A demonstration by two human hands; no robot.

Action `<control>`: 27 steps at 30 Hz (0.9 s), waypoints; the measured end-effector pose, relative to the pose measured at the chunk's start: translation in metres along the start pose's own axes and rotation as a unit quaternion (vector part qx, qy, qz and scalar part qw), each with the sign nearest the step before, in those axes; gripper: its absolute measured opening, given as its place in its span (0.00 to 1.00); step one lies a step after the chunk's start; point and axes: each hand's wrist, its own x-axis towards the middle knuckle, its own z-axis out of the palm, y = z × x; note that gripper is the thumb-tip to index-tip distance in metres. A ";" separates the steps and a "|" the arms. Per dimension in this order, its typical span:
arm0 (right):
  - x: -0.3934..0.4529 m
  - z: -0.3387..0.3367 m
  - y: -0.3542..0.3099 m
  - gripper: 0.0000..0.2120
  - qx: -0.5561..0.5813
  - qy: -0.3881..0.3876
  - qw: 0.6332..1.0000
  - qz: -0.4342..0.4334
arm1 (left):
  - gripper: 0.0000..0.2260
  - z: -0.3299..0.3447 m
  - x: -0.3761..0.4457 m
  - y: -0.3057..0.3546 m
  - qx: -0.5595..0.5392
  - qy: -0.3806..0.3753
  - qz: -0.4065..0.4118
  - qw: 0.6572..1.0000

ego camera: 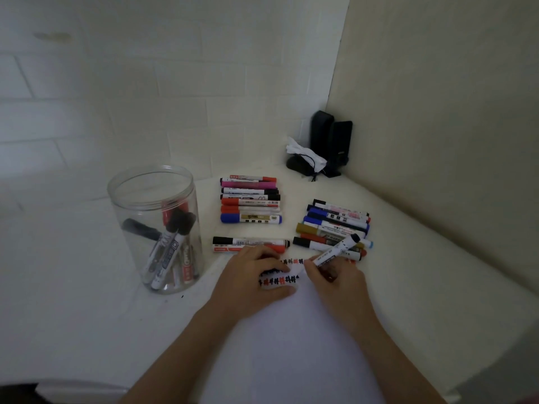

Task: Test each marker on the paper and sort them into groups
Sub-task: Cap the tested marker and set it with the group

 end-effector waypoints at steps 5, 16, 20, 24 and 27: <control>0.002 0.000 0.003 0.12 -0.005 0.014 1.000 0.007 | 0.22 0.001 0.000 -0.001 0.013 -0.005 -0.004 1.000; 0.002 0.002 0.005 0.10 -0.013 0.013 1.000 0.007 | 0.21 -0.001 -0.001 0.001 0.012 0.002 -0.001 1.000; 0.002 0.002 0.005 0.10 -0.019 0.000 1.000 0.011 | 0.20 -0.001 -0.001 0.002 0.026 -0.008 -0.007 1.000; 0.003 0.002 0.009 0.09 -0.012 0.005 1.000 0.019 | 0.22 -0.003 0.000 0.003 0.022 -0.013 -0.009 1.000; 0.005 0.004 0.012 0.11 -0.022 0.017 0.999 0.024 | 0.23 -0.003 -0.002 0.002 -0.018 0.002 -0.022 1.000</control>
